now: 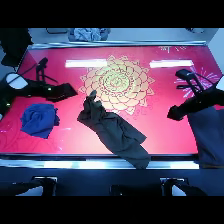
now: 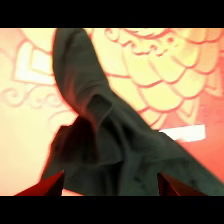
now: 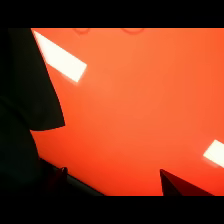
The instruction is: Fold the shirts.
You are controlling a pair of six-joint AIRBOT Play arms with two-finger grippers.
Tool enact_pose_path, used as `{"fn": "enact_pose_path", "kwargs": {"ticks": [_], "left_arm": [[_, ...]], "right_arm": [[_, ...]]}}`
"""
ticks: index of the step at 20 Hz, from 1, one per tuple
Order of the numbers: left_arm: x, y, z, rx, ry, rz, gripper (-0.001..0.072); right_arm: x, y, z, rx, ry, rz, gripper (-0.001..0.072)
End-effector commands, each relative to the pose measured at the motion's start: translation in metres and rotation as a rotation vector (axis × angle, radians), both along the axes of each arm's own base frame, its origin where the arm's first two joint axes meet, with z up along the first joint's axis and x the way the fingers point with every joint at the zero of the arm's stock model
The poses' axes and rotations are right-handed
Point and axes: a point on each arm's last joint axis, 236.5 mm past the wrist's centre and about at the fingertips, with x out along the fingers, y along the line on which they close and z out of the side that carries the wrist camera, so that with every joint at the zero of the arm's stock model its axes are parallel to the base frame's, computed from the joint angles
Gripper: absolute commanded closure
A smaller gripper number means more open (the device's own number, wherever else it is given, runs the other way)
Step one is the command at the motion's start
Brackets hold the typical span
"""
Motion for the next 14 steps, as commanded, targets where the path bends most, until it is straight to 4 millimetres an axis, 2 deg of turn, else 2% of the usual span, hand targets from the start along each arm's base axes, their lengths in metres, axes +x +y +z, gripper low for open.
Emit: {"fn": "enact_pose_path", "kwargs": {"ticks": [1,2,4,6,8,11,14], "left_arm": [[-0.049,0.084,-0.037,0.193,0.226,-0.016,-0.0013],[-0.06,0.084,-0.056,0.172,0.275,-0.008,-0.0013],[-0.07,0.067,-0.093,0.108,0.299,-0.015,-0.0007],[-0.068,0.046,-0.118,0.058,0.26,-0.011,0.0019],[-0.06,0.031,-0.133,0.057,0.211,-0.021,0.0048],[-0.044,0.011,-0.152,0.08,0.164,-0.04,0.0047],[-0.029,-0.005,-0.163,0.095,0.125,-0.054,0.0049]], "right_arm": [[-0.036,0.012,-0.034,0.052,0.17,0.033,0.0011],[-0.051,0.017,-0.049,0.078,0.23,0.033,0.0012],[-0.082,0.033,-0.075,0.147,0.341,0.032,0.0018],[-0.109,0.057,-0.082,0.256,0.422,0.056,0.0021],[-0.12,0.065,-0.082,0.287,0.424,0.067,0.0021],[-0.131,0.054,-0.087,0.229,0.422,0.063,0.0019],[-0.138,0.055,-0.097,0.229,0.448,0.034,0.0015]]}}
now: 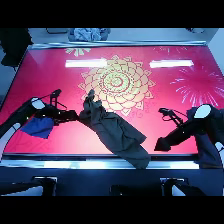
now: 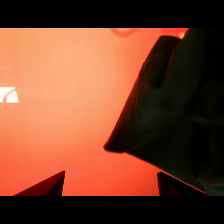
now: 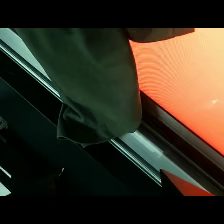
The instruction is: Fold the shirts.
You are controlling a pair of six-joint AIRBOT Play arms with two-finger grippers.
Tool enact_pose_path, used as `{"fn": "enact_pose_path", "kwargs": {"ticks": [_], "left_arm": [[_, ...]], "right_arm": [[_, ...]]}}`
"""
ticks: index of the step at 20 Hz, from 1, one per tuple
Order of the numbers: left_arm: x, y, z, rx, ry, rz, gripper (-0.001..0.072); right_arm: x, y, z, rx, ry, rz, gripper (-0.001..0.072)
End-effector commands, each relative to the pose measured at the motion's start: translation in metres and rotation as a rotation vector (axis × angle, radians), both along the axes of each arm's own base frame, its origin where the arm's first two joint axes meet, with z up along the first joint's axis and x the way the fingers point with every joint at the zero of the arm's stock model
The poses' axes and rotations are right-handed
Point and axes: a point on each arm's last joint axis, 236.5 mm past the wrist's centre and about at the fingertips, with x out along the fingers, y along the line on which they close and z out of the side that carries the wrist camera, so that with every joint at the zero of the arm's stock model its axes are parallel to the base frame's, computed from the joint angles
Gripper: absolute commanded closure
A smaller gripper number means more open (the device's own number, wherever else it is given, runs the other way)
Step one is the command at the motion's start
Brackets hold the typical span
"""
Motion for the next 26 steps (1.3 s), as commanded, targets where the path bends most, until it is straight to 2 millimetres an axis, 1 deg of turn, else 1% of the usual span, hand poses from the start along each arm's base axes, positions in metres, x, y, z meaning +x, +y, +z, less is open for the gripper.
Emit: {"fn": "enact_pose_path", "kwargs": {"ticks": [1,2,3,4,6,7,10,13,15,17,21,22,23,24,25,26], "left_arm": [[0.021,-0.019,-0.015,0.014,-0.071,-0.013,0.0057],[0.024,-0.026,-0.016,0.005,-0.078,-0.029,0.0097],[0.023,-0.036,-0.017,-0.02,-0.075,-0.045,0.0109],[0.021,-0.044,-0.019,-0.037,-0.067,-0.058,0.0236],[0.017,-0.048,-0.02,-0.038,-0.057,-0.072,0.0627],[0.017,-0.046,-0.018,-0.038,-0.059,-0.072,0.067],[0.017,-0.038,-0.007,-0.045,-0.064,-0.058,0.0671],[0.014,-0.035,0.005,-0.053,-0.07,-0.062,0.0671],[0.013,-0.036,0.013,-0.057,-0.079,-0.068,0.0671],[0.01,-0.038,0.017,-0.062,-0.078,-0.071,0.0671],[0.006,-0.039,0.023,-0.068,-0.073,-0.074,0.0671],[0.007,-0.039,0.026,-0.07,-0.076,-0.067,0.0671],[0.007,-0.038,0.027,-0.071,-0.079,-0.066,0.0671],[0.007,-0.038,0.029,-0.071,-0.082,-0.067,0.0671],[0.006,-0.038,0.031,-0.073,-0.084,-0.067,0.0671],[0.006,-0.037,0.036,-0.074,-0.087,-0.069,0.0671]], "right_arm": [[-0.012,0.001,-0.012,-0.007,0.035,-0.028,0.0008],[-0.014,0.001,-0.016,-0.014,0.048,-0.04,0.0008],[-0.018,0.002,-0.019,-0.014,0.063,-0.046,0.0008],[-0.019,0.002,-0.024,-0.016,0.065,-0.053,0.0003],[-0.024,0.003,-0.035,-0.018,0.074,-0.067,0.0],[-0.031,0.004,-0.041,-0.015,0.094,-0.071,0.0],[-0.048,0.022,-0.055,0.054,0.136,-0.098,0.0],[-0.053,0.032,-0.072,0.085,0.135,-0.147,0.0001],[-0.045,0.038,-0.081,0.097,0.102,-0.205,0.0001],[-0.032,0.042,-0.087,0.11,0.059,-0.269,0.0002],[0.0,0.057,-0.087,0.184,0.014,-0.402,0.002],[0.002,0.062,-0.086,0.21,0.031,-0.422,0.0055],[0.003,0.066,-0.087,0.234,0.044,-0.421,0.0139],[0.001,0.068,-0.089,0.247,0.057,-0.411,0.0334],[0.0,0.068,-0.09,0.251,0.055,-0.399,0.0671],[0.002,0.069,-0.087,0.261,0.041,-0.376,0.0663]]}}
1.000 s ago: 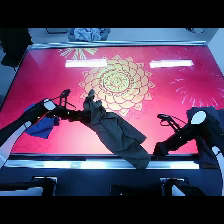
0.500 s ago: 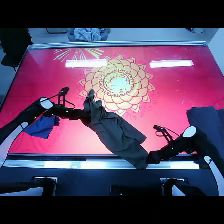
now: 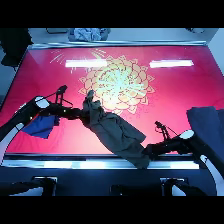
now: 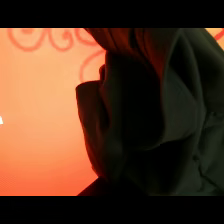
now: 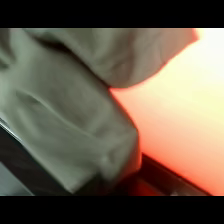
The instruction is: Fold the shirts.
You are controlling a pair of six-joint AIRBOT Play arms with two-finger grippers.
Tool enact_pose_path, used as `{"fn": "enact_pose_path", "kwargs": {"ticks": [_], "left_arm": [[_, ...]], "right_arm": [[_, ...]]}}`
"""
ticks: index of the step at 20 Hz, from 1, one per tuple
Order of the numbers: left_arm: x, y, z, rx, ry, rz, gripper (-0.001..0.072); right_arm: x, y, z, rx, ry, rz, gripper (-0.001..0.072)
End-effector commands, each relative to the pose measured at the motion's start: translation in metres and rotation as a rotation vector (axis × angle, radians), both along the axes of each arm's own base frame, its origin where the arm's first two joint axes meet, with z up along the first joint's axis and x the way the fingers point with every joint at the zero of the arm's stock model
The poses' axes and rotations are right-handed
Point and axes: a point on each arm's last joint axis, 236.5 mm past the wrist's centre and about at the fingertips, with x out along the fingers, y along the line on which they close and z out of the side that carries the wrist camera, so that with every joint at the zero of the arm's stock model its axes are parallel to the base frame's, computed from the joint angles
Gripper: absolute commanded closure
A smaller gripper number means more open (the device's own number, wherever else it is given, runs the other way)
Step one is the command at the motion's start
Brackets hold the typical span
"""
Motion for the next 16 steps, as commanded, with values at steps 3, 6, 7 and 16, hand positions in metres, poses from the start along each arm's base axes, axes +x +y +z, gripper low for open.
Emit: {"fn": "enact_pose_path", "kwargs": {"ticks": [3,6,7,16], "left_arm": [[0.011,0.011,0.054,-0.018,-0.091,-0.008,0.0672],[0.033,0.043,0.18,-0.008,-0.366,0.034,0.0673],[0.032,0.056,0.227,-0.001,-0.46,0.057,0.0673],[-0.117,0.103,0.528,-0.007,-1.203,0.328,0.0674]], "right_arm": [[0.036,0.003,0.04,0.049,-0.172,0.124,0.0663],[0.115,-0.031,0.146,-0.153,-0.543,0.181,0.0663],[0.138,-0.05,0.196,-0.269,-0.681,0.153,0.0663],[0.073,-0.16,0.517,-0.924,-1.324,-0.242,0.0663]]}}
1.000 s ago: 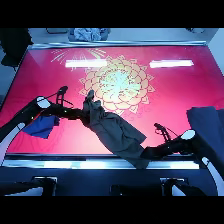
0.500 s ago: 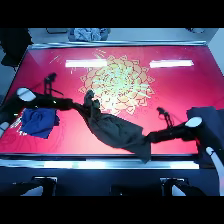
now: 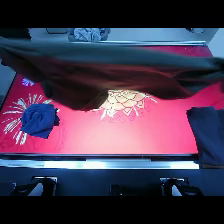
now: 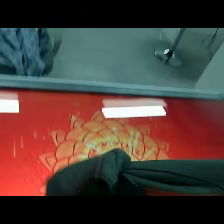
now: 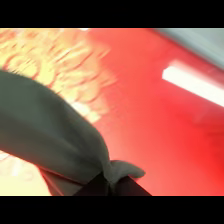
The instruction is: Fold the shirts.
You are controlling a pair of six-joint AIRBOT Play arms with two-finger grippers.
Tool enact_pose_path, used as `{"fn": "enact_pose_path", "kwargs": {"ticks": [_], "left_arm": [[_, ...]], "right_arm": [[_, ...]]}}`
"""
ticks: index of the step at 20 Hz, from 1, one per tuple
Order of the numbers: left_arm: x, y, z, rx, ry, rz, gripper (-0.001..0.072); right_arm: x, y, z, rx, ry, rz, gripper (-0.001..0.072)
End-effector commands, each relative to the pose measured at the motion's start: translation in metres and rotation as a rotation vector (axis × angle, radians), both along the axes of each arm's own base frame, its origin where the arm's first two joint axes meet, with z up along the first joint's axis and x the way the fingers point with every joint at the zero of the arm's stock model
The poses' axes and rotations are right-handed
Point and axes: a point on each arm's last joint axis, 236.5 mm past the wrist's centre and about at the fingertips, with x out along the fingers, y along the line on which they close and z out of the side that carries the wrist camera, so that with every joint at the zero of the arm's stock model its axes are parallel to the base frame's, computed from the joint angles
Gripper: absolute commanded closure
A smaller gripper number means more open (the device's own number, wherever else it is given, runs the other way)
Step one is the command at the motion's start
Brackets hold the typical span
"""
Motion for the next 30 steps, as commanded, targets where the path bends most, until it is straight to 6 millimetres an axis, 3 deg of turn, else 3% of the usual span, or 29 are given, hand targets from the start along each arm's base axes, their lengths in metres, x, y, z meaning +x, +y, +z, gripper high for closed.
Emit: {"fn": "enact_pose_path", "kwargs": {"ticks": [1,3,5,7,9,11,13,15,17,20,23,25,26,27,28,29,30], "left_arm": [[-0.071,0.002,0.087,-0.033,-0.295,0.082,0.0674],[-0.091,0.004,0.115,-0.056,-0.408,0.106,0.0674],[-0.095,0.004,0.118,-0.066,-0.421,0.108,0.0674],[-0.085,0.008,0.114,-0.068,-0.401,0.117,0.0674],[-0.059,0.018,0.097,-0.045,-0.335,0.141,0.0674],[-0.01,0.025,0.048,-0.015,-0.157,0.123,0.0673],[0.049,0.03,-0.03,0.009,0.081,0.079,0.0673],[0.105,0.031,-0.12,0.024,0.287,0.029,0.0673],[0.151,0.026,-0.219,0.021,0.488,-0.016,0.0672],[0.196,0.01,-0.329,-0.008,0.668,-0.067,0.0671],[0.208,-0.013,-0.394,-0.092,0.787,-0.108,0.0671],[0.207,-0.023,-0.409,-0.104,0.819,-0.128,0.0671],[0.207,-0.023,-0.407,-0.104,0.817,-0.128,0.0646],[0.208,-0.02,-0.402,-0.102,0.81,-0.127,0.0497],[0.205,-0.013,-0.391,-0.106,0.817,-0.128,0.0221],[0.198,-0.001,-0.382,-0.107,0.847,-0.121,0.0124],[0.185,0.018,-0.376,-0.086,0.892,-0.105,0.0128]], "right_arm": [[-0.053,-0.019,0.056,-0.053,-0.132,-0.109,0.0663],[-0.065,-0.02,0.06,-0.06,-0.145,-0.118,0.0663],[-0.072,-0.02,0.058,-0.055,-0.132,-0.123,0.0663],[-0.076,-0.021,0.049,-0.051,-0.083,-0.13,0.0663],[-0.07,-0.027,0.017,-0.052,0.063,-0.146,0.0663],[-0.054,-0.03,-0.043,-0.033,0.336,-0.138,0.0663],[-0.021,-0.033,-0.11,-0.015,0.584,-0.122,0.0662],[0.026,-0.036,-0.179,0.005,0.724,-0.105,0.0662],[0.086,-0.037,-0.254,0.065,0.773,-0.116,0.0662],[0.157,-0.006,-0.328,0.247,0.759,-0.056,0.066],[0.183,0.021,-0.371,0.45,0.784,-0.076,0.066],[0.195,0.028,-0.378,0.499,0.761,-0.077,0.0658],[0.198,0.026,-0.375,0.497,0.744,-0.075,0.0613],[0.201,0.02,-0.365,0.499,0.723,-0.08,0.0435],[0.199,0.01,-0.349,0.504,0.71,-0.075,0.0146],[0.193,-0.002,-0.334,0.473,0.704,-0.043,0.0009],[0.178,-0.022,-0.321,0.422,0.728,-0.018,0.0011]]}}
